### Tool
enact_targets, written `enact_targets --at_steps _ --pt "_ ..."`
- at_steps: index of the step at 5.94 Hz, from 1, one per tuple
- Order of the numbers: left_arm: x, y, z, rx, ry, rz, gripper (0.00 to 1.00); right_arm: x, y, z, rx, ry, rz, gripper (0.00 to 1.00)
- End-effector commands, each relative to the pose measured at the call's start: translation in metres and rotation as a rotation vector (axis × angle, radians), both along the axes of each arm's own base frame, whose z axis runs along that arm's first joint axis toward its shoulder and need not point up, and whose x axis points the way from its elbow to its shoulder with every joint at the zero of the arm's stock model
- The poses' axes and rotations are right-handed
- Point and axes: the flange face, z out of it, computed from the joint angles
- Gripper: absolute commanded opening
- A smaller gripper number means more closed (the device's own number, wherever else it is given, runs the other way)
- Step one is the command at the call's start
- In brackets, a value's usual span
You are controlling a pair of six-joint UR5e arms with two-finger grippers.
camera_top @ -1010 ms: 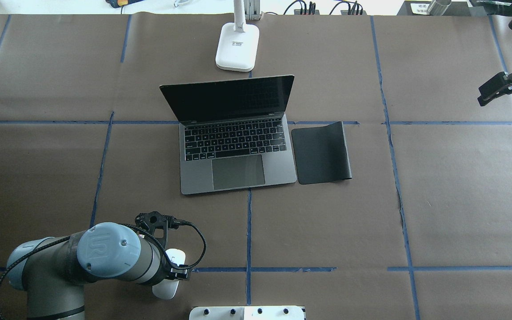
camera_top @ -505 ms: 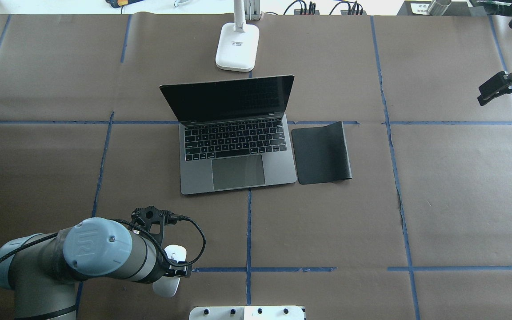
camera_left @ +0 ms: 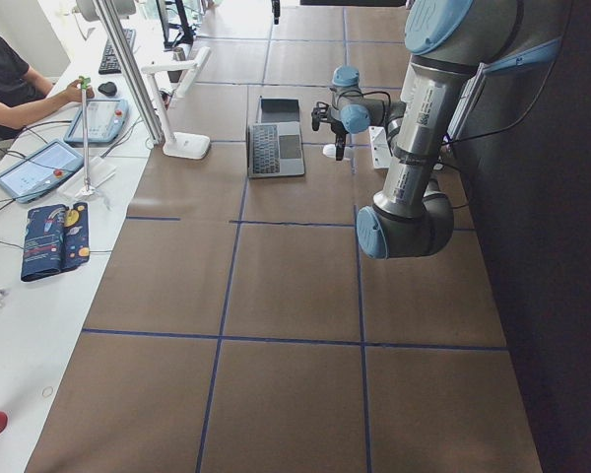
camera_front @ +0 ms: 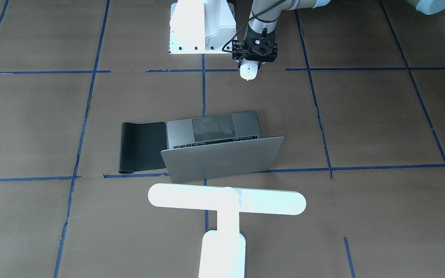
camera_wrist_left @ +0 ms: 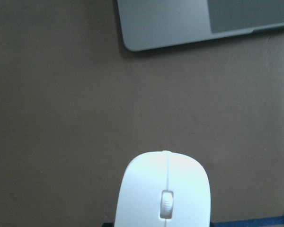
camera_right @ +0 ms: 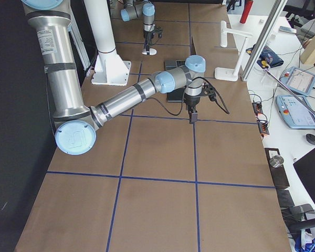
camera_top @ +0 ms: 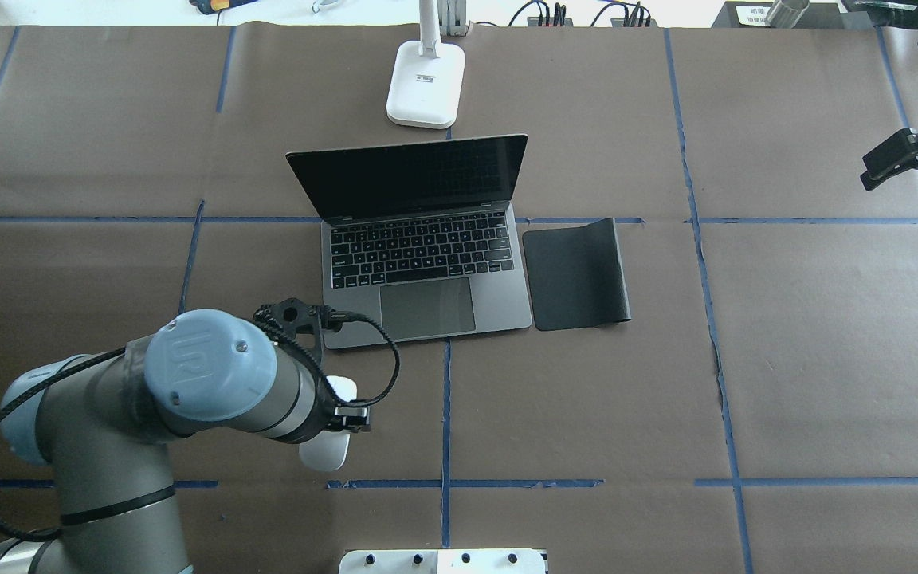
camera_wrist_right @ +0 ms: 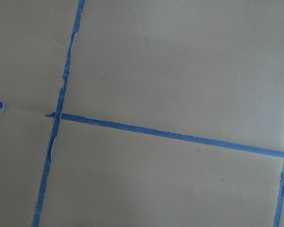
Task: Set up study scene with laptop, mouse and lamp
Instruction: 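Carry the white mouse with the left gripper over the mouse pad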
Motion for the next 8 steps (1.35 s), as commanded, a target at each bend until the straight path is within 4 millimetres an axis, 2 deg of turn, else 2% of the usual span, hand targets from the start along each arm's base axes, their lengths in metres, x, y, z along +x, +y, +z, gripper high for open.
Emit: enact_targets --at_steps 1,2,3,4,5,6,7,8 --pt "0.068 -0.044 -0.071 0.005 0.032 -0.034 0.06 0.023 -0.004 0.02 0.021 0.023 -0.048 1.0" --pt "0.095 -0.063 -0.095 0.026 0.094 -0.048 0.06 0.041 0.004 0.04 0.031 0.016 -0.089 1.0" --pt "0.118 -0.093 -0.129 0.003 0.124 -0.099 0.06 0.064 0.007 0.062 0.023 -0.005 -0.106 1.0" --pt "0.141 -0.118 -0.179 -0.002 0.125 -0.123 0.06 0.072 0.011 0.072 0.029 -0.002 -0.125 1.0" --pt "0.161 -0.134 -0.199 -0.001 0.127 -0.128 0.06 0.073 0.013 0.075 0.024 -0.001 -0.124 1.0" --pt "0.192 -0.152 -0.198 0.012 0.159 -0.133 0.06 0.073 0.015 0.076 0.017 -0.016 -0.127 1.0" --pt "0.209 -0.164 -0.205 0.017 0.168 -0.136 0.06 0.073 0.015 0.076 0.014 -0.025 -0.125 1.0" --pt "0.217 -0.178 -0.19 0.02 0.164 -0.146 0.06 0.072 0.015 0.074 0.014 -0.034 -0.127 1.0"
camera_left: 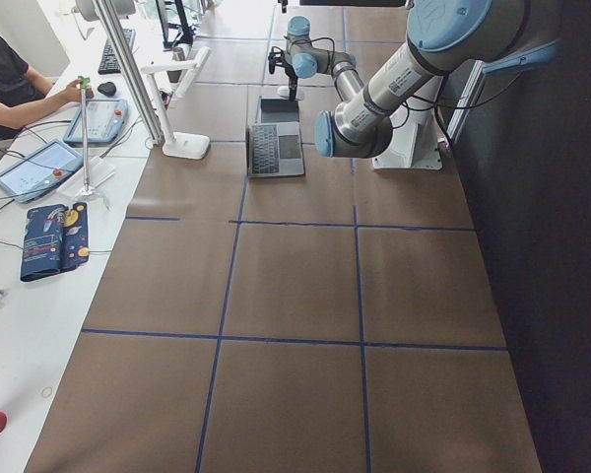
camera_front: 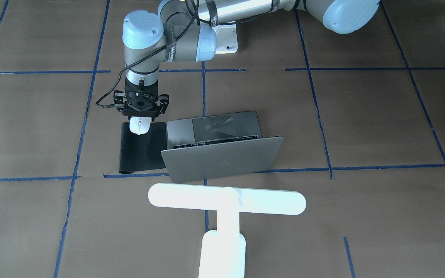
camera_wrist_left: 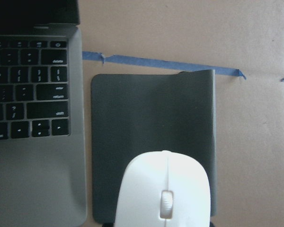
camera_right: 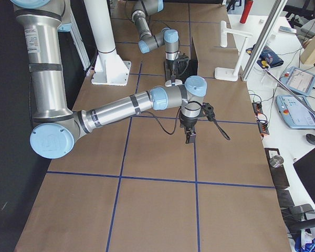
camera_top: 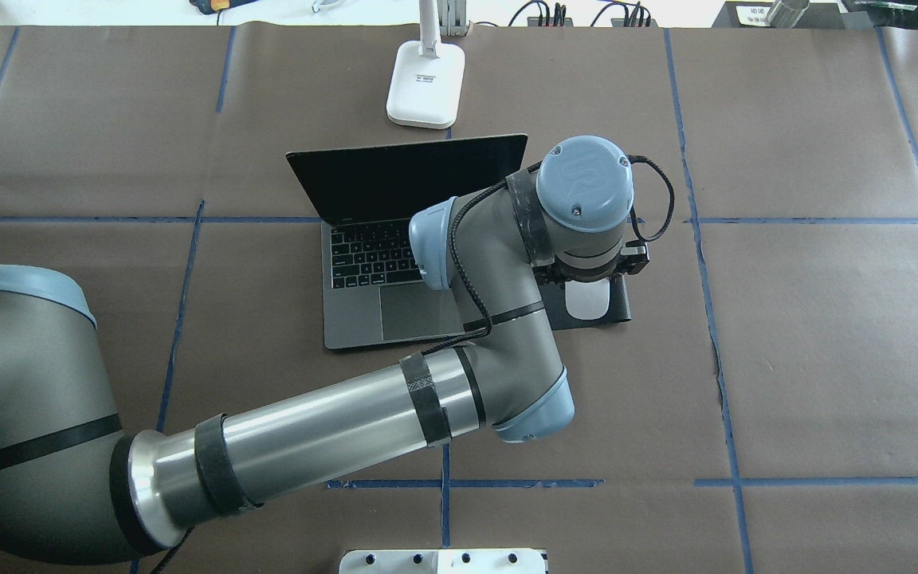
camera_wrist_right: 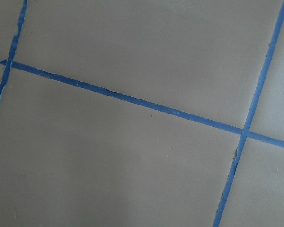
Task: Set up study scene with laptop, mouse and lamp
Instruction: 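Carry the white mouse with the left gripper over the mouse pad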
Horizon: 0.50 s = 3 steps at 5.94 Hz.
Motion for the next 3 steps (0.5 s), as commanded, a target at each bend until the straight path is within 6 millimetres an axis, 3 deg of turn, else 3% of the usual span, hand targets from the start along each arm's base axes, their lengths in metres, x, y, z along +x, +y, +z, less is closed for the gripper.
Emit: enact_targets --at_steps 1,3 --pt "0.021 -0.019 0.025 0.002 -0.003 -0.009 0.07 0.0 0.001 -0.001 -0.002 -0.011 -0.001 1.0" --pt "0.027 -0.021 0.036 -0.009 -0.023 -0.009 0.07 0.003 0.0 -0.002 -0.001 -0.011 0.005 1.0"
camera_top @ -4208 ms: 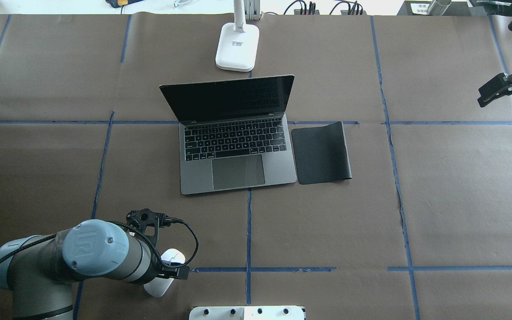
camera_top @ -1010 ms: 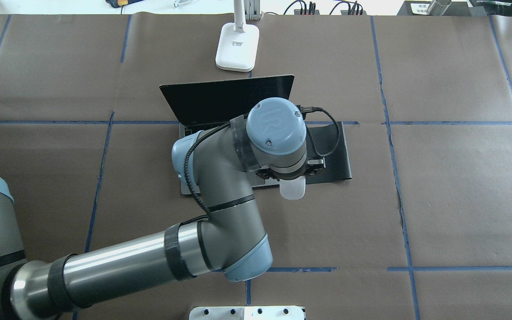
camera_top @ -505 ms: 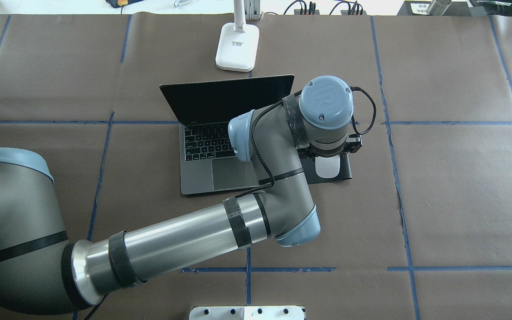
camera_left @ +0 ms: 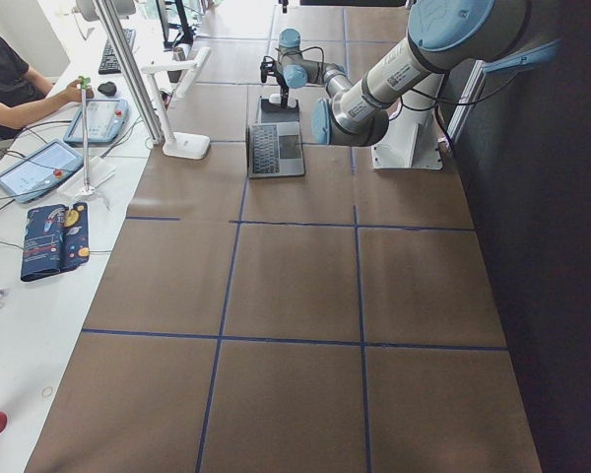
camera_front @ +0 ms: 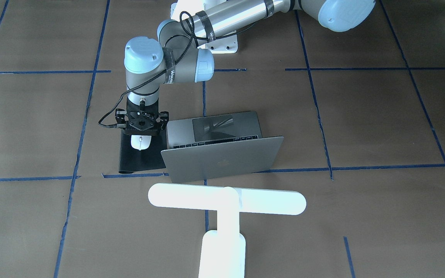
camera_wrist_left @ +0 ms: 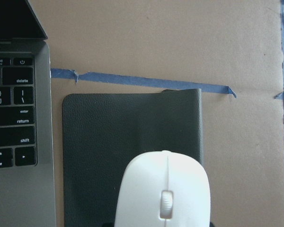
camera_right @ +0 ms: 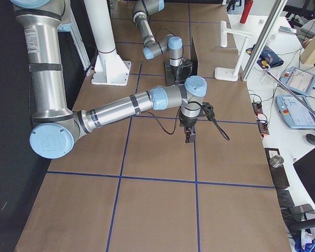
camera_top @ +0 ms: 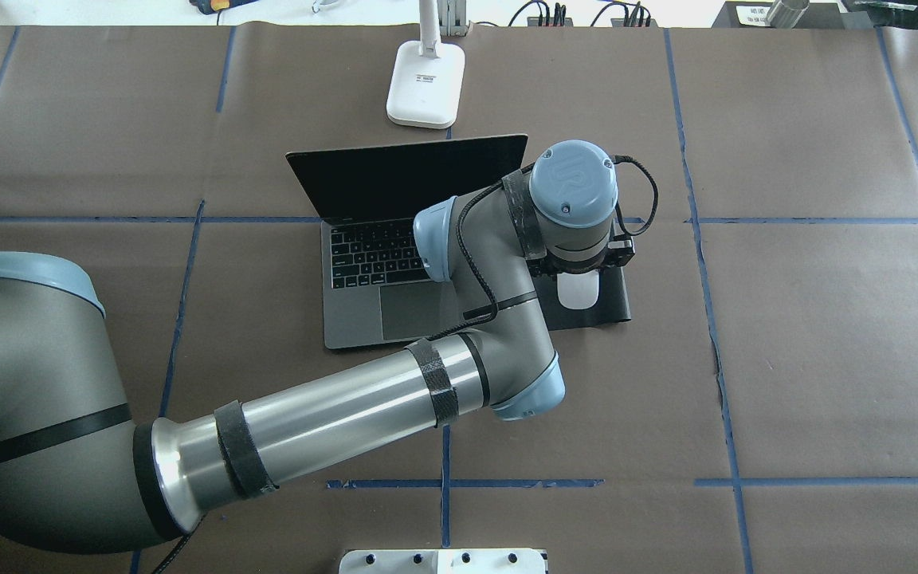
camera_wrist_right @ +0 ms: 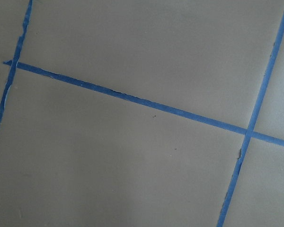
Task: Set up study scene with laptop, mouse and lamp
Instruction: 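Carry the white mouse with the left gripper over the mouse pad, then lower the mouse onto the pad and open the left gripper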
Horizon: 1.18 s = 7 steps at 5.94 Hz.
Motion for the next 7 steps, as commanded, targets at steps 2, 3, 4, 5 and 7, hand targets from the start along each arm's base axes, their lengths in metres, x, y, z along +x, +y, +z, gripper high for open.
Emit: enact_targets --at_steps 2,3,4,5,7 --pt "0.005 -0.002 0.008 -0.009 -0.012 -0.001 0.28 0.004 0.0 -0.003 0.001 -0.011 0.008 1.0" --pt "0.005 -0.002 0.008 -0.047 -0.006 -0.025 0.53 0.005 -0.001 -0.003 0.001 -0.013 0.009 1.0" --pt "0.004 -0.001 0.004 -0.075 0.003 -0.043 0.79 0.005 -0.001 -0.003 0.002 -0.013 0.01 1.0" --pt "0.002 -0.004 0.004 -0.079 0.005 -0.051 1.0 0.005 -0.001 -0.002 0.001 -0.013 0.01 1.0" --pt "-0.022 -0.031 -0.006 -0.087 0.027 -0.083 1.0 0.009 0.0 0.0 -0.003 -0.013 0.014 1.0"
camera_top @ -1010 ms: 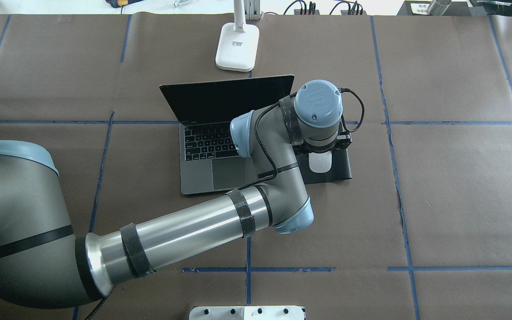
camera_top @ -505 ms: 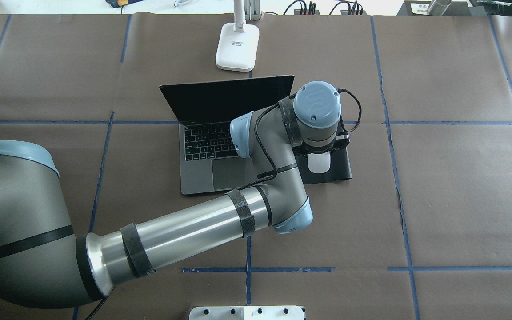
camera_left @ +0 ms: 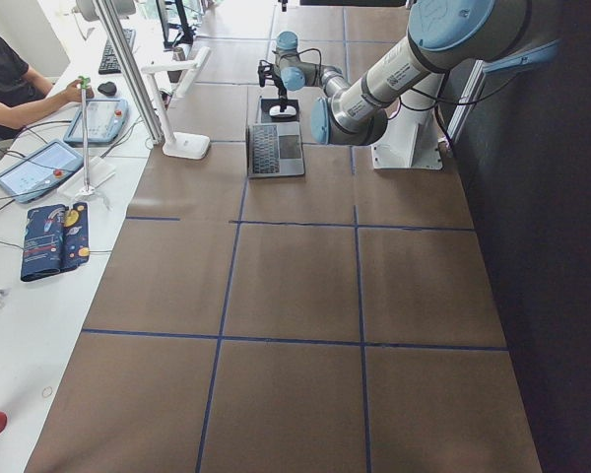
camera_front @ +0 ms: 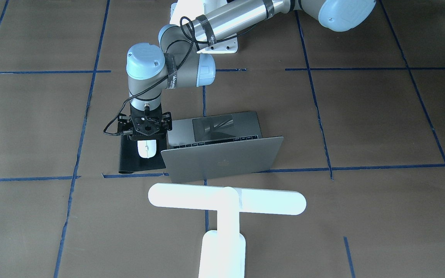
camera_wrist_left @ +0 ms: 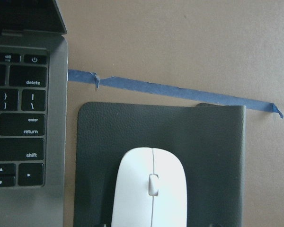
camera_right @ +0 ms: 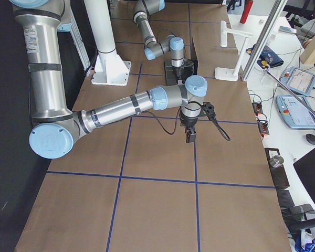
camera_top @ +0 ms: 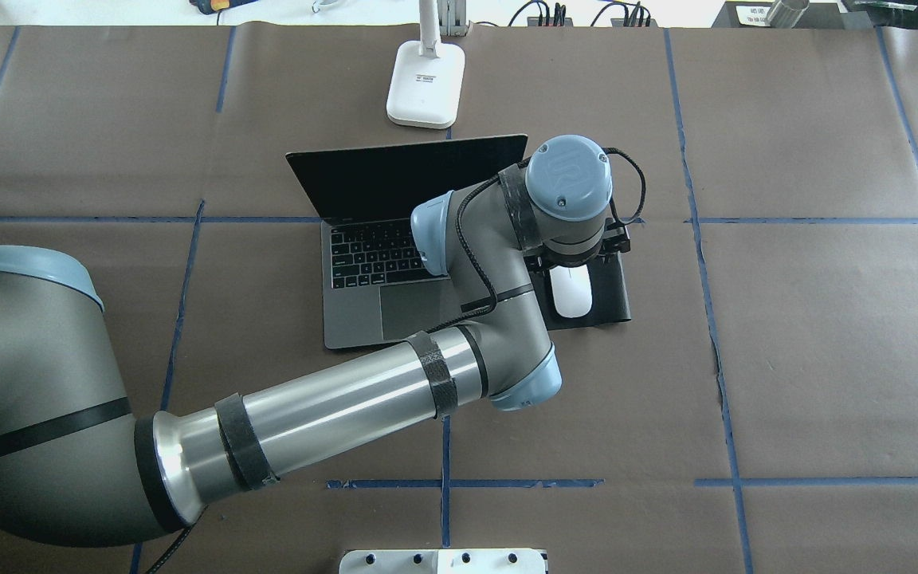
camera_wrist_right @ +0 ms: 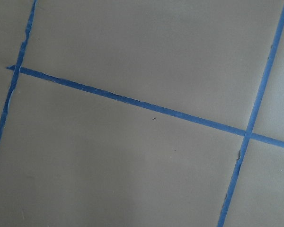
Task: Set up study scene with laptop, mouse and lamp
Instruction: 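Lower the mouse onto the pad and open the left gripper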
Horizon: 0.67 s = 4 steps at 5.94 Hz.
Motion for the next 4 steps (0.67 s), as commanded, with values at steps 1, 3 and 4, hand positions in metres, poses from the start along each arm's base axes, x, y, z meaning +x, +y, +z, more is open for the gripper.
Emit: enact_targets --at_steps 1,3,4 --pt "-0.042 -0.033 -0.01 -0.068 0.049 0.062 1.0 0.007 0.009 0.014 -0.011 0.003 0.001 1.0" --pt "-0.139 -0.048 0.064 -0.129 0.088 0.133 1.0 0.046 0.042 0.057 -0.01 0.014 -0.023 1.0" --pt "-0.195 -0.04 0.105 -0.108 0.072 0.171 1.0 0.065 0.063 0.08 -0.032 0.02 -0.017 1.0"
